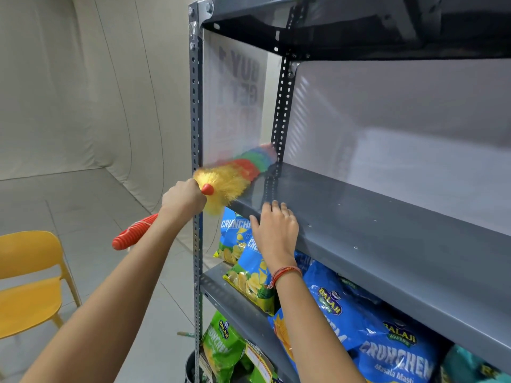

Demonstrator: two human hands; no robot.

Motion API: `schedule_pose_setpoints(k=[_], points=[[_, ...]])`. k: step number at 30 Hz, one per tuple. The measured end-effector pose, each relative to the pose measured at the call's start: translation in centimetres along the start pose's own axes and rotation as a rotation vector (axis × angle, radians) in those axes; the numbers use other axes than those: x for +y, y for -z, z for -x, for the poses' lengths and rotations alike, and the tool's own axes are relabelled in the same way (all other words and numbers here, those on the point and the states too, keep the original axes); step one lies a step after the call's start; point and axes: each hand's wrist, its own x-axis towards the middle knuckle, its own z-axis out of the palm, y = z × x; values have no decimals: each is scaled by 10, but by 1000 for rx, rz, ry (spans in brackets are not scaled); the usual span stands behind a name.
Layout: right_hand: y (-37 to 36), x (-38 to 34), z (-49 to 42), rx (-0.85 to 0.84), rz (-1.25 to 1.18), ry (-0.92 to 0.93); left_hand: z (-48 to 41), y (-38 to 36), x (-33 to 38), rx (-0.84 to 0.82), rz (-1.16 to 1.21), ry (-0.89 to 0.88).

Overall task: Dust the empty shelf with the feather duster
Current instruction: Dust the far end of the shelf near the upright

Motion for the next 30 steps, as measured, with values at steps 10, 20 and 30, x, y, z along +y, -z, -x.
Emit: schedule_pose_setpoints(k=[10, 20, 30], points=[[2, -1, 2, 27, 3, 4, 31, 12, -28, 15, 146, -81], [12, 0, 3, 17, -65, 16, 52, 10, -3, 182, -120, -149], [57, 34, 31, 299, -460, -97, 75, -2, 33, -311, 248, -474]])
